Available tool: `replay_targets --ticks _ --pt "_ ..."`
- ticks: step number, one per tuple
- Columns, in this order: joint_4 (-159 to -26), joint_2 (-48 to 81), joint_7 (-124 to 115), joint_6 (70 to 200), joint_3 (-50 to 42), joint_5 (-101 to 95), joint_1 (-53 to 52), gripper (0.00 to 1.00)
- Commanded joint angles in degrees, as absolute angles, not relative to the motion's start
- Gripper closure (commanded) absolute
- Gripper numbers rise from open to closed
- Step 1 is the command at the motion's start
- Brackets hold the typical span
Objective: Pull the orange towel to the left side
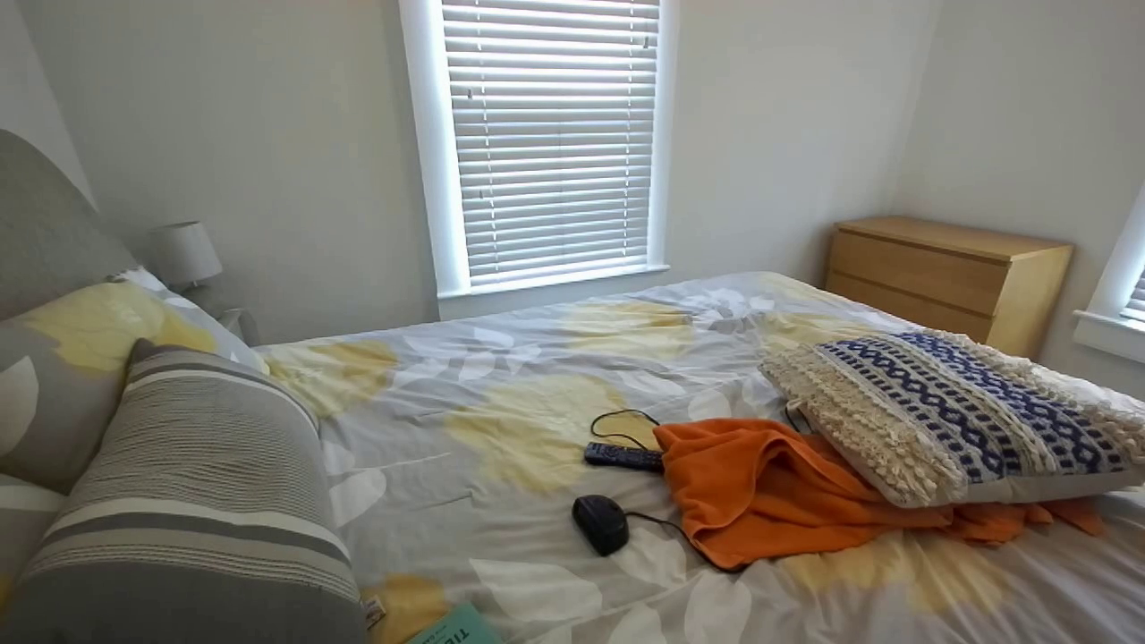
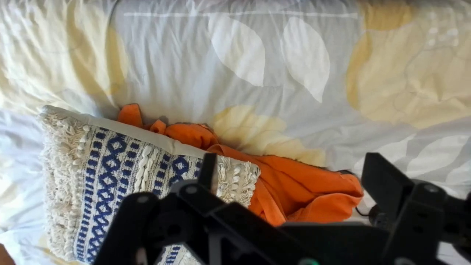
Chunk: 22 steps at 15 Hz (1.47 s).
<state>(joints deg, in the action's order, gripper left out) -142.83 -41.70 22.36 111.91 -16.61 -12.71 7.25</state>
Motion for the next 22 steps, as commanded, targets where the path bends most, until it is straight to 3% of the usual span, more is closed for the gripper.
replay_targets --ticks 1,7,16,17,22 --pt "-137.42 -30.8 19.39 114.98 -17.2 -6.32 4.49 0.0" --pt "-126.75 -15.47 19.96 109.59 -16.6 11.03 0.62 0.0" --pt "-110.16 5.1 8.6 98.25 -11.57 23.21 3.82 0.0" --pt "-114.55 0.48 11.05 100.82 -10.96 21.25 4.09 0.0" --pt "-113.69 1.46 10.83 100.89 -10.13 21.27 4.77 0.0"
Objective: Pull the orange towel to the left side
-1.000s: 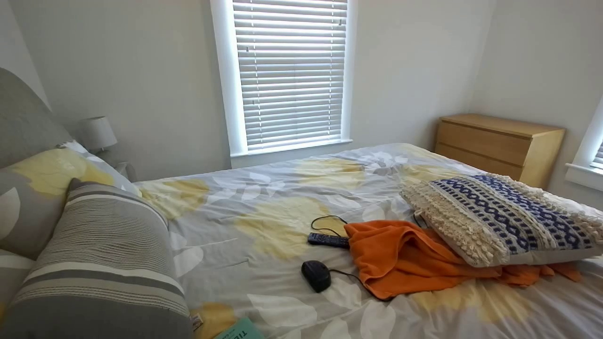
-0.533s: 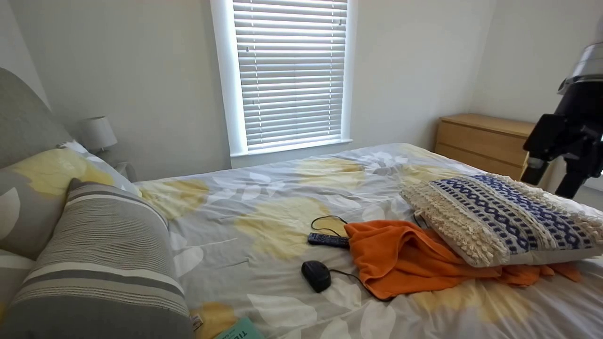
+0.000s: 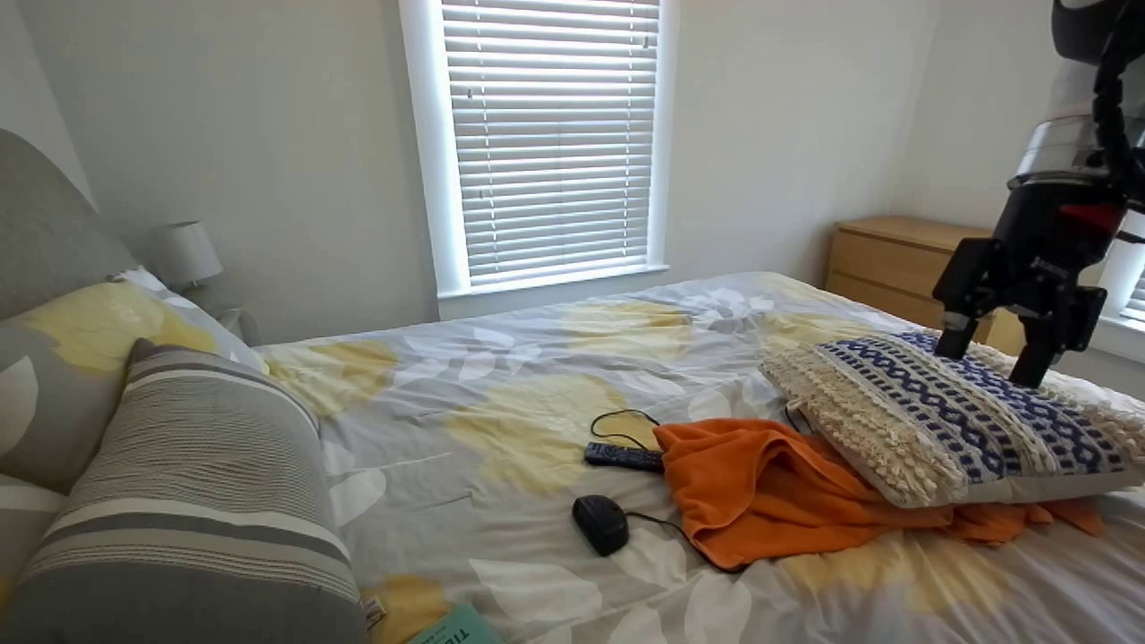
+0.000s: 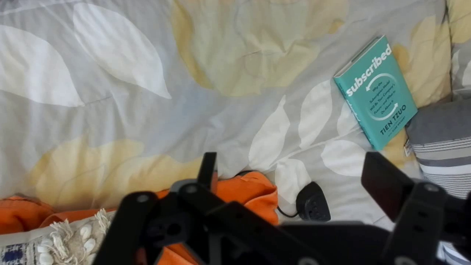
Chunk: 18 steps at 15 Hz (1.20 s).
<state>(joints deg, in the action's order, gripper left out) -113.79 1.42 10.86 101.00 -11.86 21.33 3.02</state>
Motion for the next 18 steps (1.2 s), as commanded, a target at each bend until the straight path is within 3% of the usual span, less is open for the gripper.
replay_targets --ticks 1,10,18 --pt "-113.69 1.28 10.84 100.89 -10.15 21.27 4.81 0.0" --pt "-113.33 4.34 1.76 106.81 -6.73 20.13 3.32 0.0" --pt "-115.19 12.0 -17.06 128.55 -3.34 14.11 0.4 0.0"
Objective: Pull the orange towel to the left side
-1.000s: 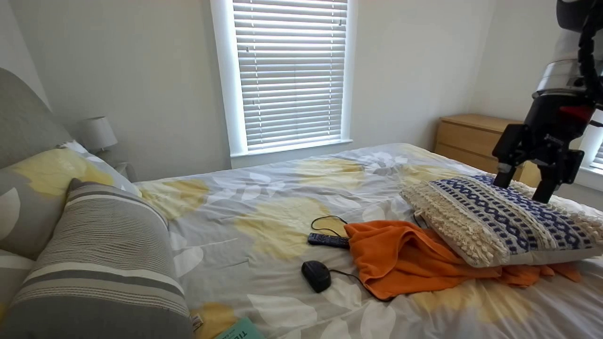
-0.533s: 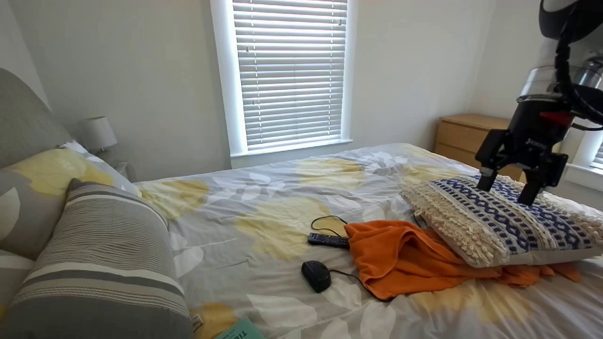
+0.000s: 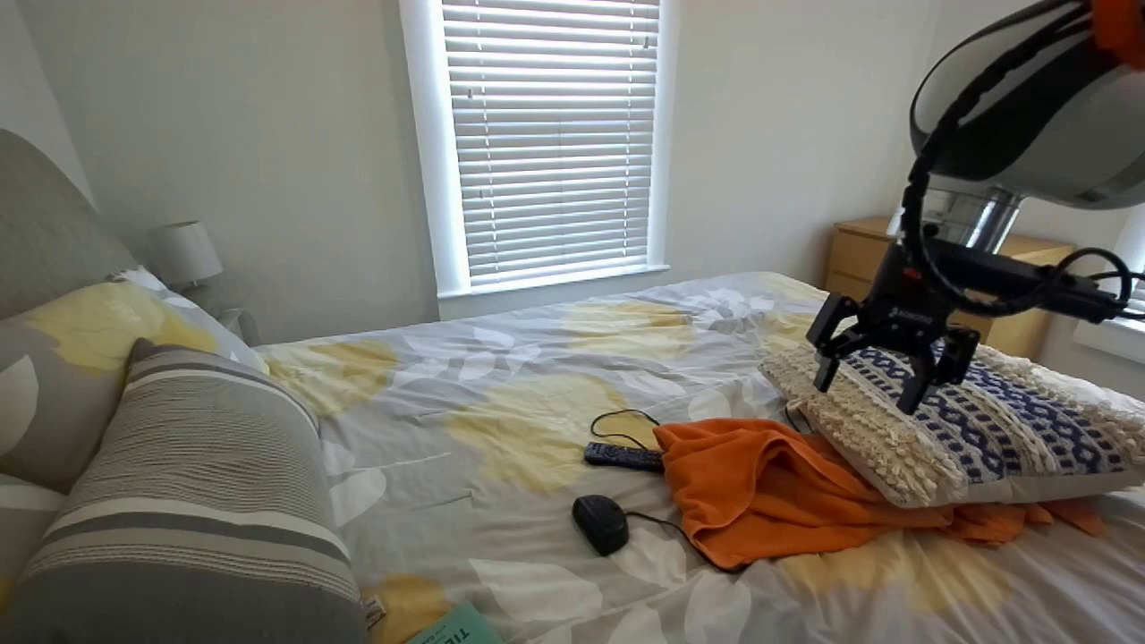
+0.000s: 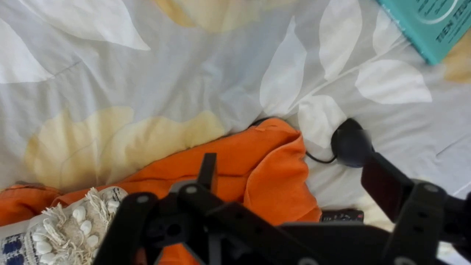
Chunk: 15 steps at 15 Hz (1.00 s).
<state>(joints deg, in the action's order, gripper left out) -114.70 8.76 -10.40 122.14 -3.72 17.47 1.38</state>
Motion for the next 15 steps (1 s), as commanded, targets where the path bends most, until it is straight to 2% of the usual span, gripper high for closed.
replay_targets --ticks 1,8,15 --pt "-115.07 13.53 -19.5 130.93 -3.41 12.91 0.0 0.0" --pt "-114.01 22.59 -34.83 144.49 -4.95 10.39 -3.69 0.0" --pt "-110.57 32.68 -49.4 160.44 -12.47 2.41 -10.03 0.0"
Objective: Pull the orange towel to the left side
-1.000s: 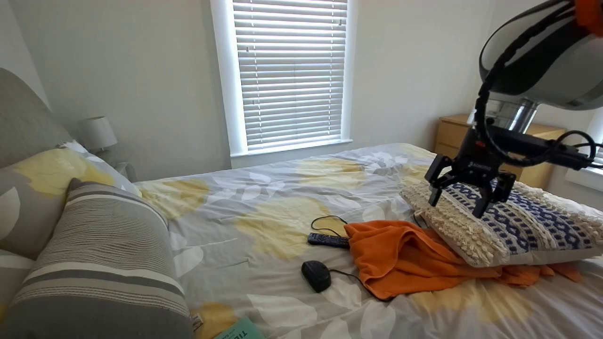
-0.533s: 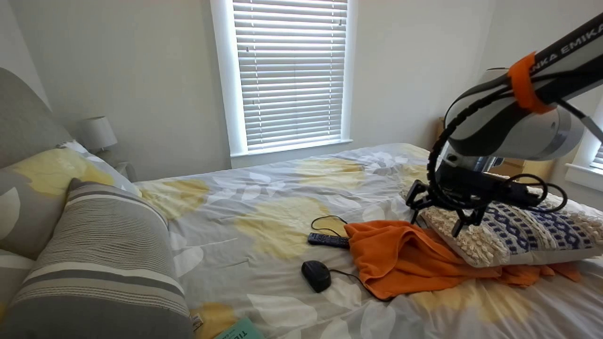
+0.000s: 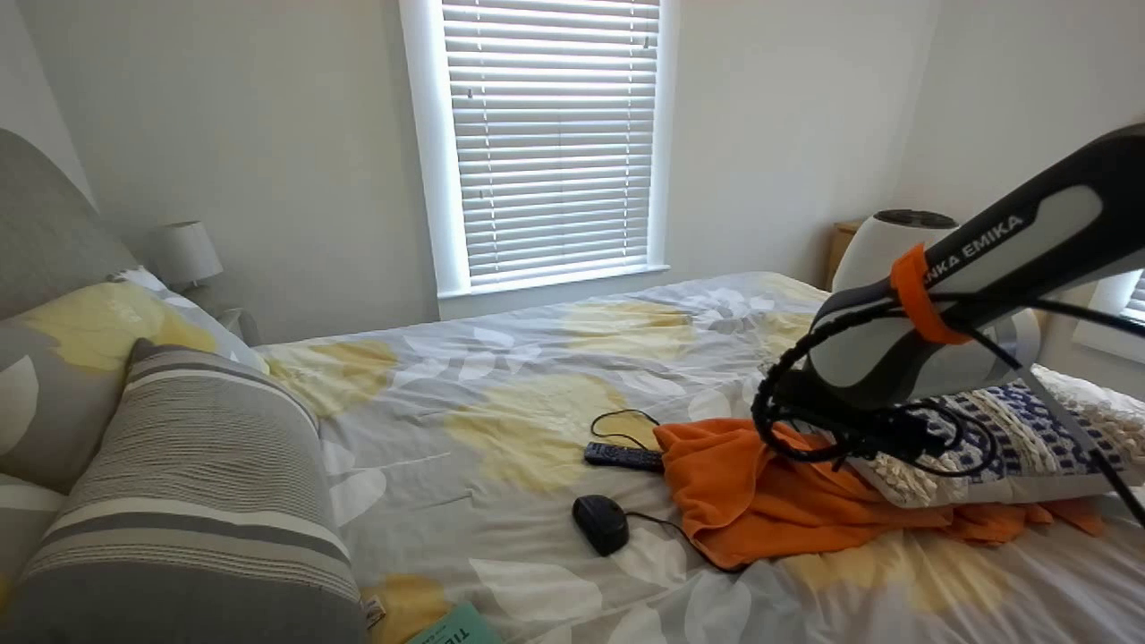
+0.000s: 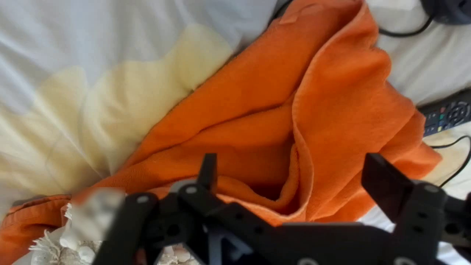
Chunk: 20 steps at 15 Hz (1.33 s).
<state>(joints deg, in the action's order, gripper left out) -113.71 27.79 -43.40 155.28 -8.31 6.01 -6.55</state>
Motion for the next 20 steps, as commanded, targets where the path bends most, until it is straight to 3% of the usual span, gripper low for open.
replay_targets --ticks 1,11,13,14,15,20 --pt "-109.83 33.99 -51.03 162.62 -14.1 1.39 -11.27 0.0" --pt "-102.9 43.87 -54.87 168.93 -19.94 3.07 -15.91 0.01" --pt "-101.56 45.27 -55.18 169.13 -20.09 3.32 -15.98 0.12" --pt "-100.93 45.82 -55.26 169.23 -20.08 3.39 -15.9 0.3" --pt "-100.27 46.45 -55.39 169.26 -20.03 3.5 -15.79 0.34" --pt "-98.04 48.38 -55.77 169.68 -20.03 3.81 -15.52 0.39"
